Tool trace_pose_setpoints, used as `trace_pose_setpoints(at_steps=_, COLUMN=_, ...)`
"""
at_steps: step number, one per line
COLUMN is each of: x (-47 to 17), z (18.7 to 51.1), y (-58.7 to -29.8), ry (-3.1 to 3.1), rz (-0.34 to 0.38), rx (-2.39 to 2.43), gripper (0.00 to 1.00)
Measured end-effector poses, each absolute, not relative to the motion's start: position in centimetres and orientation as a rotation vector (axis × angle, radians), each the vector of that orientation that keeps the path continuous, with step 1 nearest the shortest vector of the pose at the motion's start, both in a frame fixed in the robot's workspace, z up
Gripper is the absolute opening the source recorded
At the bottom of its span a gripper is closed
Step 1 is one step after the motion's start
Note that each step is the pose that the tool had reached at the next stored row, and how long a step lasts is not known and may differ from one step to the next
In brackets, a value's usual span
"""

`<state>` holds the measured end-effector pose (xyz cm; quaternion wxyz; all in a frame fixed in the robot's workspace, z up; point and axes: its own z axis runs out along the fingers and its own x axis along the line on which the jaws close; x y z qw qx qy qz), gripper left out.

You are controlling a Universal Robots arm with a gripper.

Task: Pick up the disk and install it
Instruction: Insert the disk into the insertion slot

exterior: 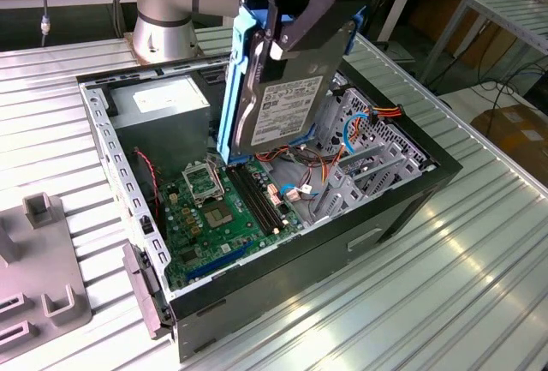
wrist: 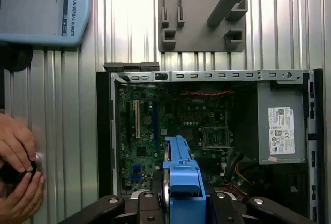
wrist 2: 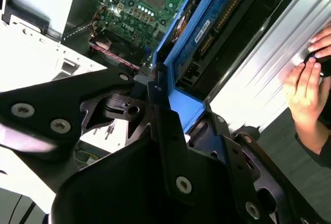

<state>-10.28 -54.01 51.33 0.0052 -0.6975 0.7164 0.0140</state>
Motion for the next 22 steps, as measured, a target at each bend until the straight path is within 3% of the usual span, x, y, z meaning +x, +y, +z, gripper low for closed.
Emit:
trace_pose_setpoints(at_steps=14, x=-4.4, z=51.0, y=-54.2, ry=2.243, rz=0.044, rx=-2.184, gripper=0.37)
trace_pose_setpoints(at_steps=22, x=-2.1, z=50.4, y=-56.5, ry=2.243, rz=0.044, rx=-2.184, gripper=0.37)
